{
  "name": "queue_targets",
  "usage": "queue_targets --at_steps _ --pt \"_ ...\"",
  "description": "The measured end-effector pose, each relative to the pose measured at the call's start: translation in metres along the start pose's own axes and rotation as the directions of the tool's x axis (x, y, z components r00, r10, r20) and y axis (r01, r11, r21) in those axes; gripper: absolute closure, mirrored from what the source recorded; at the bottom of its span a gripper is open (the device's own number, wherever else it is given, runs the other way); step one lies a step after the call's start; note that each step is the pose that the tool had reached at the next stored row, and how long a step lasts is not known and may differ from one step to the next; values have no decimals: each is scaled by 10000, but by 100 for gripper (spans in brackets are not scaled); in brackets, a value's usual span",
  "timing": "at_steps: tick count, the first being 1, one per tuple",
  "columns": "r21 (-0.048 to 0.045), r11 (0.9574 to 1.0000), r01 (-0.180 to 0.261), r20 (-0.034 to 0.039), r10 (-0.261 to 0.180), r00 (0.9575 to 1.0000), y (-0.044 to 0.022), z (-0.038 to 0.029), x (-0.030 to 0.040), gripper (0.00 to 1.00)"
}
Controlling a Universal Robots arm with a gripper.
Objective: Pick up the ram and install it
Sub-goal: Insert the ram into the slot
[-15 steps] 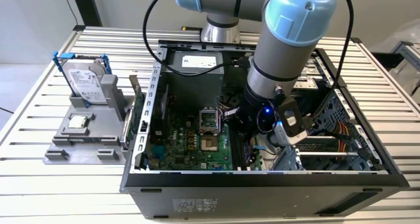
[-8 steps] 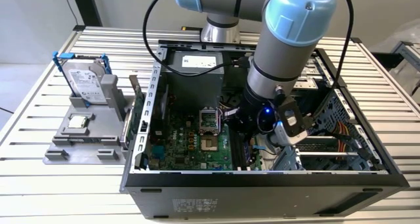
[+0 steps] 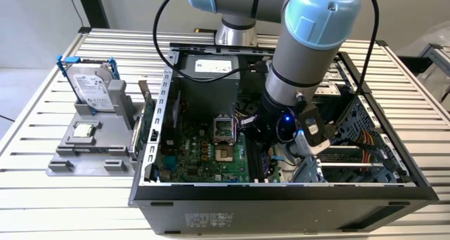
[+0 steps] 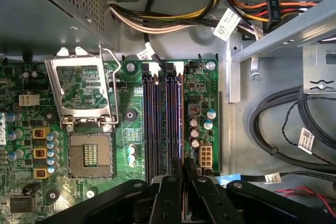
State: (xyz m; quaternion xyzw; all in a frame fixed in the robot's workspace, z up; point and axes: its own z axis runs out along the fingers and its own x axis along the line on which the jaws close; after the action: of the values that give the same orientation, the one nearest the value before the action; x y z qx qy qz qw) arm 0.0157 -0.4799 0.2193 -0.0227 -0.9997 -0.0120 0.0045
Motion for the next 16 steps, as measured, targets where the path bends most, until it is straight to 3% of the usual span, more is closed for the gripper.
queue_targets --at_steps 16 --pt "-5 10000 55 7 -55 10000 -1 46 -4 100"
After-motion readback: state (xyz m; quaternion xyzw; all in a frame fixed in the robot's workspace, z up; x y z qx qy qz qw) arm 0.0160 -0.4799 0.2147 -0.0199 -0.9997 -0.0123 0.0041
